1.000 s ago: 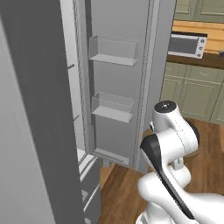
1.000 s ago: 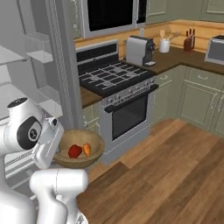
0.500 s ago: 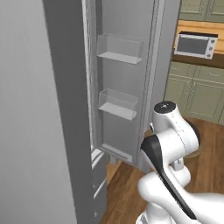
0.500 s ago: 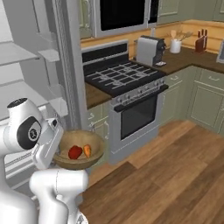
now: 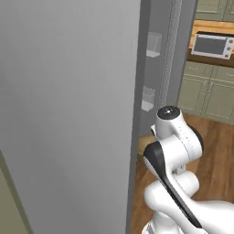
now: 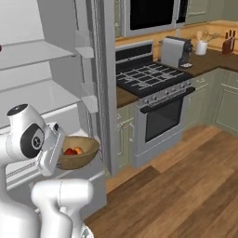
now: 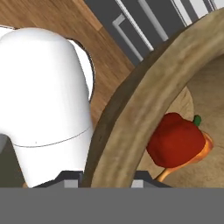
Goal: Pick the chicken drumstick and bell pepper from their plates and place them in the bowl. Then put the bowl in the fridge.
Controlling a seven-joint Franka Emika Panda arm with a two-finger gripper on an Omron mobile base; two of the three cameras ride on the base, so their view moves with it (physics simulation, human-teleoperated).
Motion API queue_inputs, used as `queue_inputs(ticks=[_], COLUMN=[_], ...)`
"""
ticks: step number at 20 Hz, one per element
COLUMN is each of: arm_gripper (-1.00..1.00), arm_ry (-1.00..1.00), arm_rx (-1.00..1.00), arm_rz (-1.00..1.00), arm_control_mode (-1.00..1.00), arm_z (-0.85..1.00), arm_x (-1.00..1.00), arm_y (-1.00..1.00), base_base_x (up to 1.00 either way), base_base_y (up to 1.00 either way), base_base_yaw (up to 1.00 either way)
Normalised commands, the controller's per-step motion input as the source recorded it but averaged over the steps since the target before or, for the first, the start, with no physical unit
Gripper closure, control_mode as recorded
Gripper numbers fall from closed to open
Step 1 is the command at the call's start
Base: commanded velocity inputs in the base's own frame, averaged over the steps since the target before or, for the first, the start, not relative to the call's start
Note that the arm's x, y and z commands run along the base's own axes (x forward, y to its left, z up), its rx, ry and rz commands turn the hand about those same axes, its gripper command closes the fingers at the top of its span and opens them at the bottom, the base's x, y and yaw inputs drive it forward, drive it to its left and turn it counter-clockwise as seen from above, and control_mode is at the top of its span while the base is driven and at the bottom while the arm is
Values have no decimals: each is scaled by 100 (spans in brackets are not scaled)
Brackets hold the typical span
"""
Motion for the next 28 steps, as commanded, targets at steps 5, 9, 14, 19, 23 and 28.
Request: queue_inputs(ticks=[5, 9, 14, 19, 23, 28], arm_gripper=[100, 100, 100, 100, 100, 100], arm_ry=[0, 0, 0, 0, 0, 0], arm_rx=[0, 0, 0, 0, 0, 0], arm_rz=[0, 0, 0, 0, 0, 0], arm_control_mode=[100, 100, 100, 100, 100, 100], arm_z=[0, 0, 0, 0, 0, 0], arm_x=[0, 0, 0, 0, 0, 0], arm_y=[0, 0, 0, 0, 0, 0], base_base_x=[9, 0, 48, 15, 9, 21], base_base_y=[1, 4, -18, -9, -2, -36], base_base_yaw=[15, 42, 40, 36, 41, 35])
